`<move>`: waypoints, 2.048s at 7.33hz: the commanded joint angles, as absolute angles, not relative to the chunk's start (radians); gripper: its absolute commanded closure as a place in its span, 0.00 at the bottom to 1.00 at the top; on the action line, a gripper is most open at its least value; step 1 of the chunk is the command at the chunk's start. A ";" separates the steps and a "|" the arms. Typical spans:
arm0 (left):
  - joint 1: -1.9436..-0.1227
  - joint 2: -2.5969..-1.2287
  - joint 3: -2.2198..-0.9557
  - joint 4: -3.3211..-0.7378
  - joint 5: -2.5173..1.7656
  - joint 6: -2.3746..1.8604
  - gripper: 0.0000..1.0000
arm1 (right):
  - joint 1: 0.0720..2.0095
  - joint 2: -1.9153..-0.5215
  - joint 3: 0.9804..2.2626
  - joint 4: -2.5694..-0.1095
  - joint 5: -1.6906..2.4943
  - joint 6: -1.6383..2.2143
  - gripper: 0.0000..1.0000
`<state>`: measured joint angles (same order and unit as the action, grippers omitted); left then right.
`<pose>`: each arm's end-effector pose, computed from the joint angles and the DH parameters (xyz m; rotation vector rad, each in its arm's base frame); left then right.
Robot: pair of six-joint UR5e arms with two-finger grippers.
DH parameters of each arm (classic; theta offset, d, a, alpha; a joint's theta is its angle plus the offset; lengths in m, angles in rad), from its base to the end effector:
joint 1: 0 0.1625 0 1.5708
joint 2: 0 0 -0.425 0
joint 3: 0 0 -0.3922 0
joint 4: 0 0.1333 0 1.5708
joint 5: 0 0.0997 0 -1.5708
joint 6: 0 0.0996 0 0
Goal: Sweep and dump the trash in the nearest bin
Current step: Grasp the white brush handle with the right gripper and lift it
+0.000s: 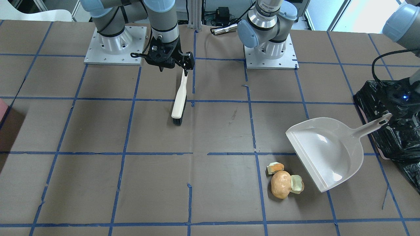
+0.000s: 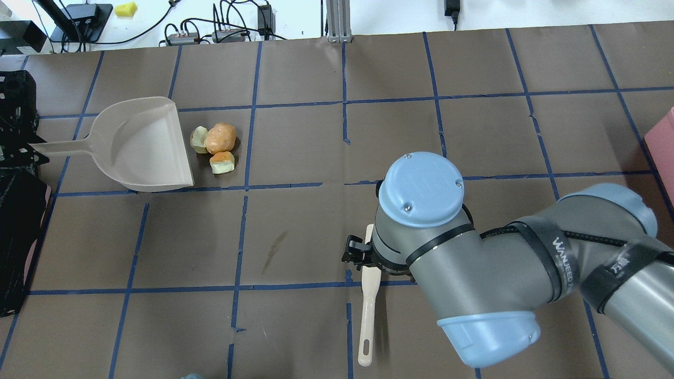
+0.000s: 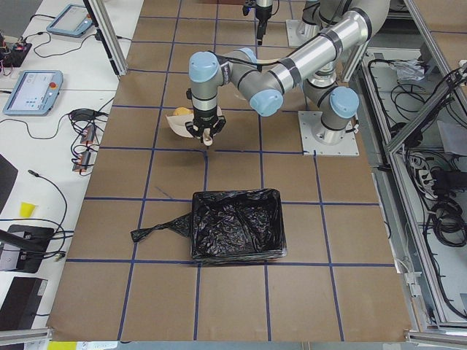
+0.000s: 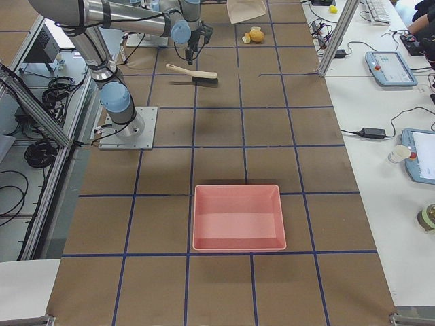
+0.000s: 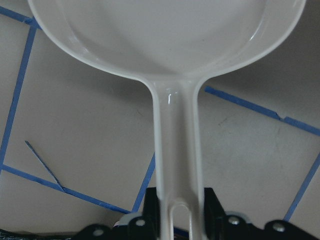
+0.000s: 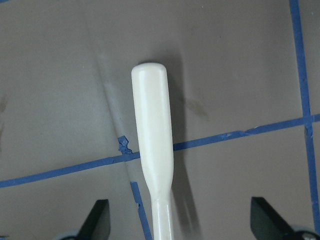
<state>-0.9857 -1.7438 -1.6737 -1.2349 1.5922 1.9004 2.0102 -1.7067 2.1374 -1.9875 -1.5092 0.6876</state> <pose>0.1977 -0.5360 0.3809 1.8806 2.4366 0.0014 0.2951 -0.3001 0.3190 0.3839 3.0723 0.0693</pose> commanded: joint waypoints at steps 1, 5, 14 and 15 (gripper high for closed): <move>-0.973 -1.830 -1.608 -1.230 1.580 2.060 0.97 | 2.039 -1.776 2.230 -2.014 -1.509 0.738 0.01; -0.971 -1.936 -1.514 -1.230 1.581 2.180 0.96 | 2.118 -1.777 2.278 -2.097 -1.508 0.882 0.00; -0.973 -2.069 -1.512 -1.128 1.572 2.118 0.96 | 2.172 -1.680 2.327 -2.284 -1.598 0.929 0.01; -0.977 -2.072 -1.514 -1.127 1.569 2.117 0.96 | 2.177 -1.677 2.327 -2.284 -1.598 0.931 0.01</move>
